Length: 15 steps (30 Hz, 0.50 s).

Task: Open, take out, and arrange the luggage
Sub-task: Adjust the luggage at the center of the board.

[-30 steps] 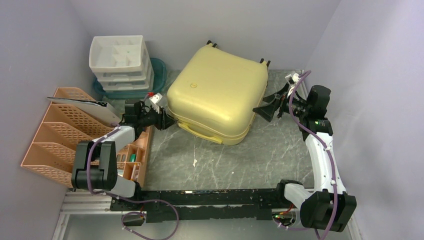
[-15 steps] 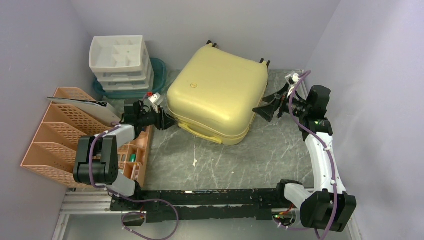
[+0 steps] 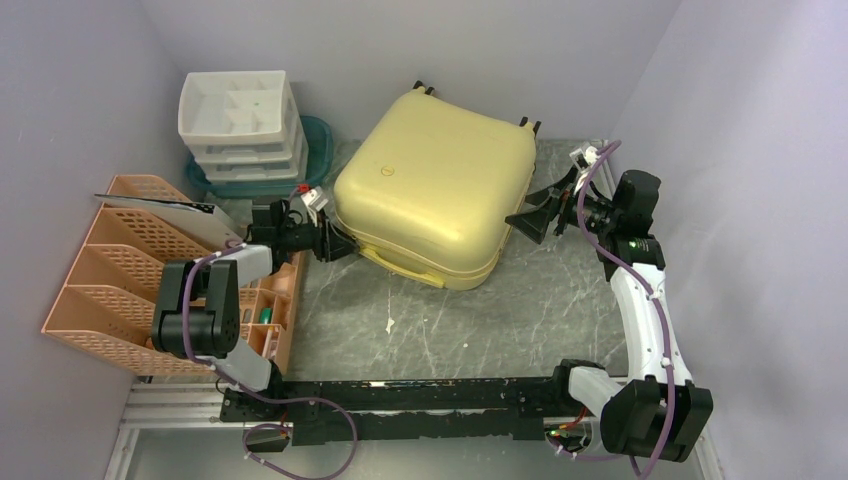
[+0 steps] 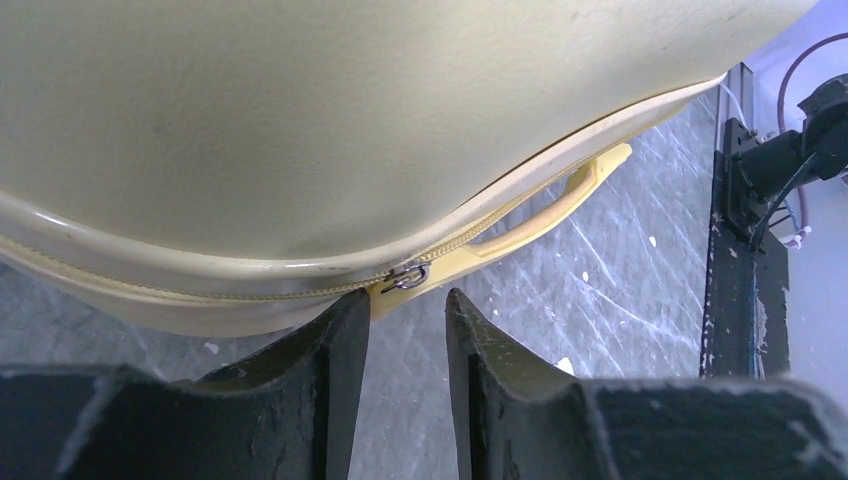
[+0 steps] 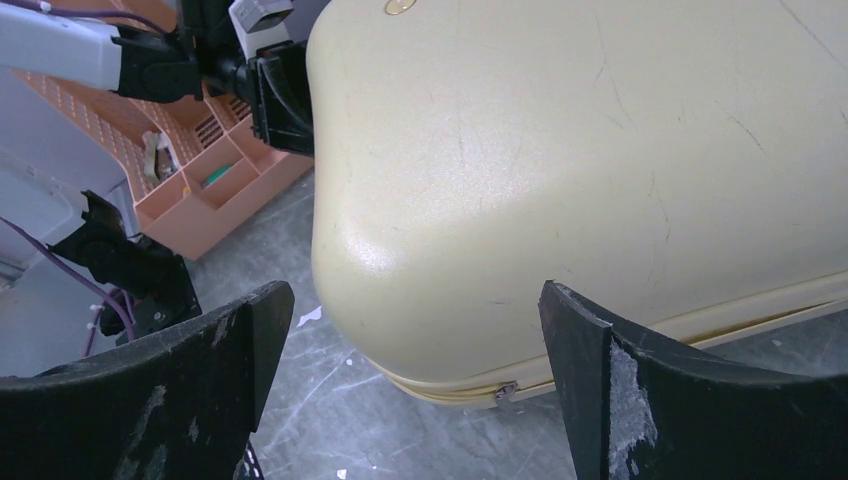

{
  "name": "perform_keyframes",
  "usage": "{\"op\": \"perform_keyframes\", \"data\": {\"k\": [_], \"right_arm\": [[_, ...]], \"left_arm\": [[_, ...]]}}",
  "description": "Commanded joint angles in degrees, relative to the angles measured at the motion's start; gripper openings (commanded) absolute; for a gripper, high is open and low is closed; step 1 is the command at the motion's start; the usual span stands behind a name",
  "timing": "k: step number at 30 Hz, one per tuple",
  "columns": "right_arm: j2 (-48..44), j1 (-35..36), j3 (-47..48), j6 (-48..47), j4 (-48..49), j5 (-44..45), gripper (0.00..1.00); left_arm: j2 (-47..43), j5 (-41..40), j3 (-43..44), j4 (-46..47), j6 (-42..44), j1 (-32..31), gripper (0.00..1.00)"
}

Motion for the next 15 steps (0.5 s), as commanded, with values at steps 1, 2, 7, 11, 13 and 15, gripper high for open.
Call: {"op": "perform_keyframes", "data": {"k": [1,2,7,11,13,15], "right_arm": [[-0.4,-0.2,-0.3,-0.7,2.8,-1.7,1.0],[-0.3,-0.2,-0.3,-0.7,2.9,-1.8,1.0],[-0.1,-0.2,-0.3,-1.1,2.6,-1.9,1.0],[-0.2,-0.2,-0.5,-1.0,2.8,-2.1,1.0],[-0.3,-0.2,-0.4,-1.3,2.7,-2.1,1.0],[-0.4,-0.2,-0.4,-1.5,2.4,-2.1,1.0]], "left_arm": [[1.2,1.3,2.3,3.4,-0.4,-1.2,0.41],[1.2,1.0,2.2,3.9,-0.7,-1.4,0.41],[0.7,0.4,2.3,5.0,-2.3,-2.7,0.51],[0.3,-0.2,2.0,6.8,-5.5,-2.8,0.52],[-0.1,-1.1,1.6,8.4,-7.0,-2.7,0.52],[-0.3,-1.5,1.5,9.4,-8.1,-2.7,0.51]]}}
